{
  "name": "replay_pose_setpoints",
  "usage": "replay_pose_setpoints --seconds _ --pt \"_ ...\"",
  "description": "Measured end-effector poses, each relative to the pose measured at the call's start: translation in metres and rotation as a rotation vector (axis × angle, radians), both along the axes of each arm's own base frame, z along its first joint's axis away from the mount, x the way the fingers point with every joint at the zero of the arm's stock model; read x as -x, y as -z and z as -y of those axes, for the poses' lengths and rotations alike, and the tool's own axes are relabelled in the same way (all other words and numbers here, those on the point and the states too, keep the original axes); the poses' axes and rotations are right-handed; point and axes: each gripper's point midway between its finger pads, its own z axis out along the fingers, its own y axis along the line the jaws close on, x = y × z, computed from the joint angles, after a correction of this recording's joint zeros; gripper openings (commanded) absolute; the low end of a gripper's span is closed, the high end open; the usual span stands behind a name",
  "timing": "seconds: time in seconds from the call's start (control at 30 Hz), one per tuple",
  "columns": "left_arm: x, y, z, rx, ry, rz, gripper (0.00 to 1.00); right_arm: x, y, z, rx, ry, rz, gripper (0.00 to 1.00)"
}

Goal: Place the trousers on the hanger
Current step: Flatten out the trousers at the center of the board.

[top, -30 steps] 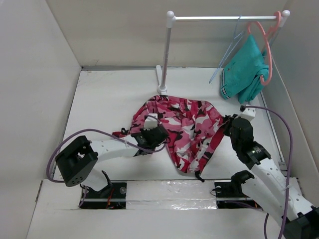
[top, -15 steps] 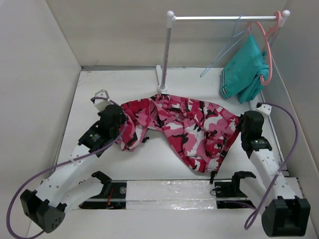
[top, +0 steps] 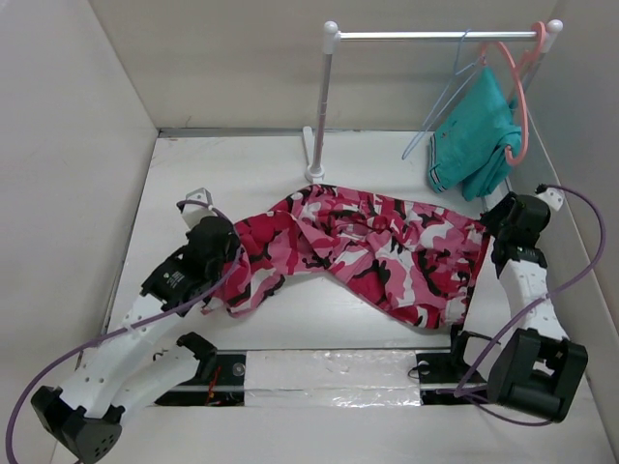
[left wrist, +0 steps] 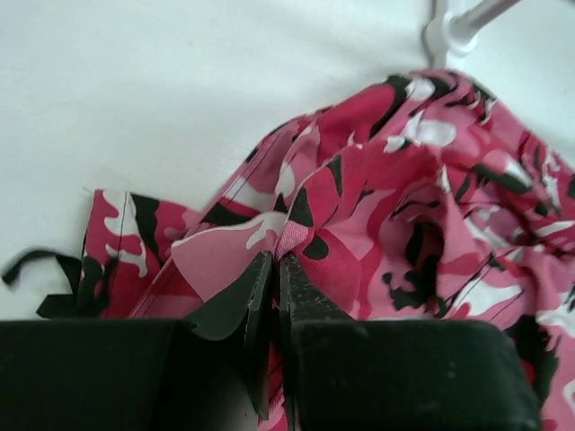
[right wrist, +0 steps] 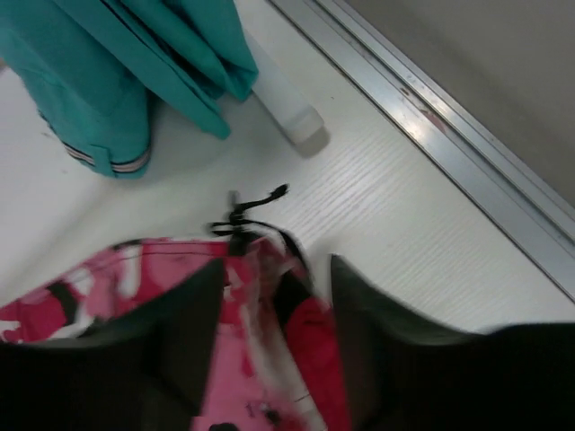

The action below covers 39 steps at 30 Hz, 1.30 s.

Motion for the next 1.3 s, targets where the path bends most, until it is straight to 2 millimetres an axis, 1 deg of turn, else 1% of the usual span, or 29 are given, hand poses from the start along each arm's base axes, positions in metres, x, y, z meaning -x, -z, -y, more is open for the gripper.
replay_pose_setpoints --seconds 0.03,0.1,0.17,0.2,0.23,0.27,0.33,0.37,0.4,0.47,0.5,0.57,0.6,0.63,0.67,0.73,0.8,0.83,0.87,0.9,0.93,0.97,1.0,1.07,1.1,1.13,1.23,1.27,1.3 --pt "-0.001 -0.005 -0.001 0.0 -0.005 0.008 0.0 0.0 -0.006 -0.002 0.001 -0.017 0.02 0.77" --pt "-0.004 -0.023 0.0 0.013 -0.009 0.047 0.0 0.001 -0.024 -0.01 0.012 -0.064 0.074 0.79" --pt "-0.008 -0.043 0.002 0.035 -0.002 0.098 0.0 0.006 -0.045 -0.02 0.035 -0.115 0.139 0.77" --pt "-0.01 -0.051 0.003 0.043 0.002 0.119 0.0 0.01 -0.056 -0.025 0.048 -0.137 0.173 0.71" --pt "-0.01 -0.057 0.004 0.05 0.01 0.134 0.0 0.014 -0.065 -0.029 0.062 -0.157 0.205 0.49" --pt "-0.01 -0.06 0.005 0.054 0.021 0.142 0.0 0.019 -0.071 -0.034 0.076 -0.179 0.232 0.32" --pt "-0.007 -0.06 0.009 0.061 0.054 0.139 0.0 0.025 -0.074 -0.049 0.077 -0.247 0.266 0.02" --pt "-0.005 -0.058 0.012 0.064 0.072 0.131 0.0 0.026 -0.072 -0.06 0.073 -0.293 0.271 0.0" --pt "-0.002 -0.053 0.014 0.062 0.094 0.118 0.0 0.025 -0.07 -0.069 0.063 -0.332 0.273 0.0" --pt "0.004 -0.048 0.018 0.062 0.134 0.101 0.0 0.019 -0.058 -0.109 0.038 -0.501 0.246 0.0" --pt "0.009 -0.045 0.021 0.06 0.161 0.092 0.0 0.016 -0.05 -0.131 0.033 -0.586 0.221 0.0" --pt "0.024 -0.043 0.036 0.07 0.257 0.081 0.0 0.018 -0.032 -0.187 0.014 -0.785 0.16 0.09" --pt "0.03 -0.042 0.046 0.077 0.309 0.073 0.0 0.023 -0.022 -0.215 0.008 -0.885 0.124 0.14" --pt "0.038 -0.041 0.057 0.088 0.369 0.061 0.0 0.029 -0.014 -0.24 0.011 -0.971 0.095 0.29" --pt "0.044 -0.039 0.067 0.096 0.426 0.042 0.0 0.036 -0.008 -0.263 0.012 -1.049 0.073 0.41" --pt "0.056 -0.033 0.087 0.108 0.546 -0.003 0.0 0.048 -0.006 -0.302 0.031 -1.187 0.045 0.61" --pt "0.067 -0.019 0.108 0.117 0.662 -0.085 0.0 0.053 -0.014 -0.334 0.064 -1.288 0.052 0.67" --pt "0.072 -0.012 0.116 0.123 0.71 -0.12 0.0 0.055 -0.019 -0.35 0.083 -1.333 0.058 0.68" --pt "0.076 -0.002 0.123 0.127 0.746 -0.155 0.14 0.054 -0.025 -0.363 0.101 -1.365 0.067 0.68" --pt "0.079 0.009 0.127 0.127 0.769 -0.189 0.24 0.054 -0.03 -0.373 0.117 -1.386 0.077 0.68" --pt "0.084 0.022 0.128 0.126 0.79 -0.224 0.31 0.053 -0.034 -0.382 0.132 -1.404 0.085 0.68" --pt "0.09 0.034 0.127 0.125 0.805 -0.259 0.41 0.051 -0.038 -0.389 0.145 -1.414 0.094 0.68" --pt "0.096 0.043 0.125 0.123 0.815 -0.292 0.43 0.049 -0.042 -0.391 0.156 -1.416 0.104 0.66" --pt "0.103 0.048 0.124 0.123 0.827 -0.325 0.44 0.045 -0.047 -0.393 0.174 -1.414 0.132 0.52" --pt "0.102 0.047 0.124 0.124 0.829 -0.319 0.46 0.042 -0.047 -0.393 0.185 -1.414 0.138 0.34" --pt "0.099 0.045 0.124 0.119 0.816 -0.309 0.46 0.038 -0.048 -0.395 0.199 -1.418 0.138 0.0" --pt "0.082 0.032 0.115 0.09 0.717 -0.247 0.49 0.021 -0.045 -0.408 0.222 -1.433 0.117 0.0" --pt "0.073 0.022 0.11 0.082 0.67 -0.206 0.52 0.014 -0.043 -0.416 0.224 -1.442 0.115 0.11" --pt "0.064 0.009 0.106 0.084 0.618 -0.157 0.53 0.008 -0.041 -0.423 0.222 -1.452 0.113 0.28"
